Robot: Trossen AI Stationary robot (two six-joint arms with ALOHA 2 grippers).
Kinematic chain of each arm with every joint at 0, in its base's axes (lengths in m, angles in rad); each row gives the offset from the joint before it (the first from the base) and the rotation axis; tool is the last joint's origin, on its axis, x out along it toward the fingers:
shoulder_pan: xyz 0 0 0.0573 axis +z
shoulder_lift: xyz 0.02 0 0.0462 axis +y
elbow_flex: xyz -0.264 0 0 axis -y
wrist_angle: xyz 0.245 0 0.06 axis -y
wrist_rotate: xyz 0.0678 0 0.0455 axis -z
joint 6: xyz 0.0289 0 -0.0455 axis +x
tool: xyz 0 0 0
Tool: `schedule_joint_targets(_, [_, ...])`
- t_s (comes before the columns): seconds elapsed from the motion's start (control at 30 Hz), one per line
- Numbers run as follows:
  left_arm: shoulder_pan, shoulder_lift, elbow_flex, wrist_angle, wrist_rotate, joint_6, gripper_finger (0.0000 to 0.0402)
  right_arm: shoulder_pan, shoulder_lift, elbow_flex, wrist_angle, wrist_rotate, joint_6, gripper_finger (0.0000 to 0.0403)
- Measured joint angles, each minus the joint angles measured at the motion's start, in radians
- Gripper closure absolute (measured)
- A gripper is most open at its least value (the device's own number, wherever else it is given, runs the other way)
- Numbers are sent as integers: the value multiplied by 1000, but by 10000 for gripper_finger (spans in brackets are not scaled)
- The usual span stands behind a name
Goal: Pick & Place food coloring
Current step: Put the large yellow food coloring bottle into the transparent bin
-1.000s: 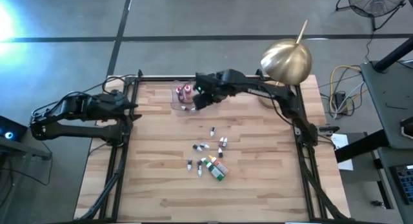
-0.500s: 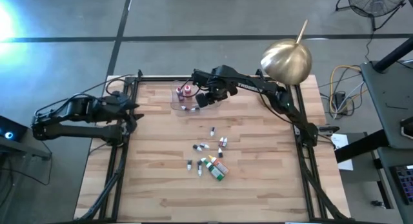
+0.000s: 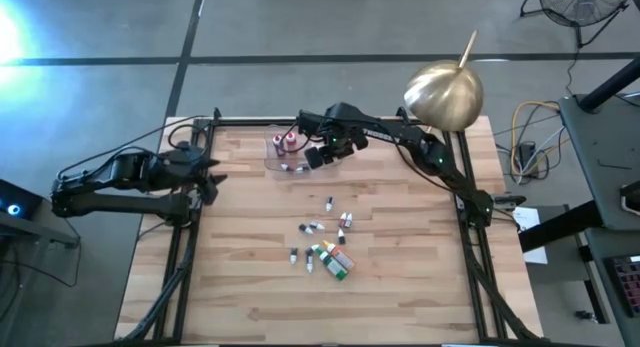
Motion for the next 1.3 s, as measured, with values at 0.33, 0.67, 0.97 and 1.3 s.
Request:
schedule_joint_targets(0.33, [0,-1,0,0,-38,6,184,-2,8,0,64,0,-10,274])
schedule_joint_targets(0.67, [0,-1,0,0,-46,6,184,-8,8,0,69,28,-11,277])
schedule_joint_targets(0.97, [0,-1,0,-1,-46,7,184,-8,8,0,74,30,-26,262])
schedule_joint_targets(1.3, [0,-1,0,-1,-48,20,184,-8,8,0,76,30,-33,256])
